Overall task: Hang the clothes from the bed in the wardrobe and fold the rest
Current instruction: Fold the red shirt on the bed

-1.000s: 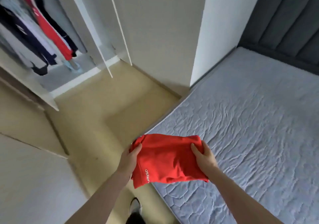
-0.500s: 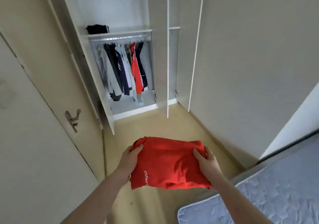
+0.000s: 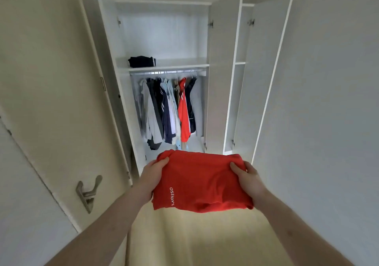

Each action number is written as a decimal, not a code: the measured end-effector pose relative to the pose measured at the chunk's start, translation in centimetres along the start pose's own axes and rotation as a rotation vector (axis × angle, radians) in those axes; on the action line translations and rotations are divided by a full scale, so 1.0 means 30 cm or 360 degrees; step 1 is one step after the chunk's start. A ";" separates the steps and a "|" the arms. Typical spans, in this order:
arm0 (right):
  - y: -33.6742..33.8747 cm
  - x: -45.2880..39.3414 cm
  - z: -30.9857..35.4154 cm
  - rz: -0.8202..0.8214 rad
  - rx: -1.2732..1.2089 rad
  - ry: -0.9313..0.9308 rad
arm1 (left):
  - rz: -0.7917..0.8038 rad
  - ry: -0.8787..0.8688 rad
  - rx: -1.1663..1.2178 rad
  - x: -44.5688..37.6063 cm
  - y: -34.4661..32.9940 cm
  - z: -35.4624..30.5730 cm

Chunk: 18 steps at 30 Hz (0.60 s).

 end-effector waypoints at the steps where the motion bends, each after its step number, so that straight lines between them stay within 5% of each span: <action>1: -0.030 -0.086 0.042 0.0027 0.0010 0.0014 | -0.0027 -0.0016 0.0007 -0.076 -0.001 -0.045; 18: -0.643 -1.286 0.710 0.0326 0.0005 0.0309 | -0.0236 -0.0307 0.0038 -1.145 0.148 -0.843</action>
Point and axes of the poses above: each hand's wrist, its own x-axis away from the middle knuckle, its own y-axis out of the back of the hand, z = x × y, the point moved 3 cm from there along -x, towards the middle knuckle
